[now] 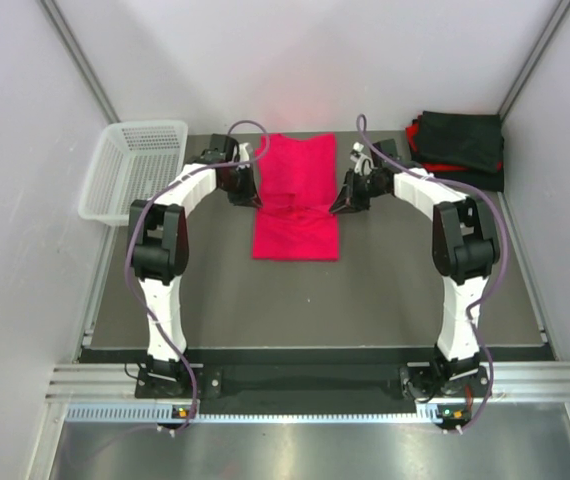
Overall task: Fold and stack the t-shirts
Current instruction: Fold the tshirt
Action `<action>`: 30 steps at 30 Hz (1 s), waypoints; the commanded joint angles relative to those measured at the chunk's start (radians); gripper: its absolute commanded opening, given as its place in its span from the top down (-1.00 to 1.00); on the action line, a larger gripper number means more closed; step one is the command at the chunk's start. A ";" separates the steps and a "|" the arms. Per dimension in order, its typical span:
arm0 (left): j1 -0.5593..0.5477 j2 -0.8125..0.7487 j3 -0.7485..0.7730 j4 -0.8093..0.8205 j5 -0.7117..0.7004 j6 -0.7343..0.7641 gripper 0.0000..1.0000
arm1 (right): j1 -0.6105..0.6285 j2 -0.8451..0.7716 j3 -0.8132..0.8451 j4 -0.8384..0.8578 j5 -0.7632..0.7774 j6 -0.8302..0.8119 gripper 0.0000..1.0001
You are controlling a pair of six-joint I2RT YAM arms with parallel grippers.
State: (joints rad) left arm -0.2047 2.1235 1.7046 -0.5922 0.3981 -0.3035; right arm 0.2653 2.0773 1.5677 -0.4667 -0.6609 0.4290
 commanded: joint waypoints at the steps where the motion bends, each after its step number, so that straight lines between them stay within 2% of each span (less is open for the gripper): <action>1: 0.005 0.001 0.053 0.031 -0.015 0.015 0.93 | -0.011 0.021 0.057 0.039 0.004 -0.007 0.98; 2: 0.005 0.003 0.058 0.032 -0.018 0.014 0.89 | -0.011 0.024 0.060 0.039 0.006 -0.006 0.93; 3: 0.005 0.000 0.058 0.038 -0.027 0.014 0.70 | -0.011 0.023 0.060 0.040 0.017 -0.006 0.85; 4: 0.005 -0.008 0.059 0.045 -0.036 0.014 0.59 | -0.011 0.018 0.061 0.039 0.026 -0.009 0.59; 6: 0.005 -0.020 0.067 0.045 -0.063 0.020 0.32 | -0.021 -0.005 0.060 0.039 0.049 -0.016 0.30; 7: 0.005 -0.037 0.079 0.042 -0.076 0.041 0.26 | -0.027 -0.022 0.048 0.037 0.058 -0.032 0.07; 9: 0.007 -0.066 0.092 0.025 -0.131 0.075 0.11 | -0.049 -0.081 0.023 0.027 0.058 -0.050 0.05; 12: 0.016 -0.123 0.081 -0.001 -0.162 0.101 0.03 | -0.077 -0.154 -0.052 -0.015 0.066 -0.079 0.03; 13: 0.022 -0.152 0.070 -0.030 -0.159 0.102 -0.08 | -0.081 -0.166 -0.104 -0.041 0.060 -0.091 0.03; 16: 0.047 -0.195 0.000 -0.096 -0.072 0.089 -0.14 | -0.086 -0.213 -0.182 -0.058 0.052 -0.108 0.03; 17: 0.054 -0.204 -0.031 -0.101 0.008 0.078 -0.13 | -0.089 -0.211 -0.198 -0.059 0.052 -0.107 0.03; 22: 0.083 -0.224 -0.219 -0.098 0.152 0.020 -0.13 | -0.090 -0.168 -0.211 -0.033 -0.008 -0.108 0.01; 27: 0.110 -0.185 -0.269 -0.074 0.316 -0.003 -0.15 | -0.060 -0.131 -0.276 -0.024 -0.054 -0.111 0.01; 30: 0.111 -0.169 -0.293 -0.064 0.341 -0.011 -0.15 | -0.058 -0.115 -0.319 -0.015 -0.078 -0.099 0.03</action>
State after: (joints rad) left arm -0.0986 1.9575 1.4261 -0.6754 0.6277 -0.2966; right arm 0.1951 1.9385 1.2751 -0.4992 -0.6861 0.3401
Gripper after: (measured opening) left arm 0.575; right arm 0.490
